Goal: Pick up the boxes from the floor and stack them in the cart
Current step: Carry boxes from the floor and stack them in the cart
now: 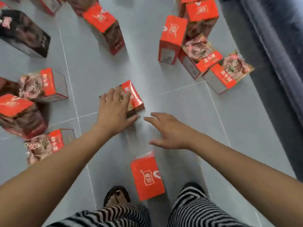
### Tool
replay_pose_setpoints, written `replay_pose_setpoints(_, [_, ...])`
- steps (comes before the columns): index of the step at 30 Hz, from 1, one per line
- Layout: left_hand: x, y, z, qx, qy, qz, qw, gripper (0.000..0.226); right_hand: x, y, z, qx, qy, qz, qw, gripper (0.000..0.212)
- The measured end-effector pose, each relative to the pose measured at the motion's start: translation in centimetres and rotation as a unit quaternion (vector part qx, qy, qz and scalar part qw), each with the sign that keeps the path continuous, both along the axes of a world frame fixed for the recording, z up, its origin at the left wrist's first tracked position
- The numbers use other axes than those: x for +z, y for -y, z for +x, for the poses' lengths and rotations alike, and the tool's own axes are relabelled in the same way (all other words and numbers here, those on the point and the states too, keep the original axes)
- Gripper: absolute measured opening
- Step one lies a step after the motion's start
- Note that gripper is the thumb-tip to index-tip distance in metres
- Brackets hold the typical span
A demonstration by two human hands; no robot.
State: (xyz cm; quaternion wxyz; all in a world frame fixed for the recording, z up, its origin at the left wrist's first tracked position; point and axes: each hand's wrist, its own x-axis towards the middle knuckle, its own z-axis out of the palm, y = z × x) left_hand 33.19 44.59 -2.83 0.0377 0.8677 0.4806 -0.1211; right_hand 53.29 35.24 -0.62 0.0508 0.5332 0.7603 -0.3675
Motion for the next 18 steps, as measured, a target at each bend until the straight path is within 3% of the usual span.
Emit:
replay_pose_setpoints(6, [-5.5,-0.9,-1.3,-0.078,-0.009,0.036,0.996,0.095,-5.1,-1.2,-2.4,0.091,-0.124,0.069,0.986,0.069])
replay_pose_setpoints(11, [-6.7,0.3,-3.5,-0.050,-0.022,0.040,0.998,0.100,-3.6,0.7,-3.0,0.084,-0.176,-0.069,0.978,0.065])
replay_pose_setpoints(14, [-6.0,1.2,-4.5,-0.031,-0.039,0.038,0.998,0.101,-2.2,2.7,-3.8,0.130,-0.136,-0.121,0.975,0.080])
replay_pose_setpoints(18, [-5.1,2.2,-4.8,-0.017,-0.046,0.023,0.999,0.101,-2.5,5.7,-5.1,0.249,-0.012,-0.058,0.967,0.102])
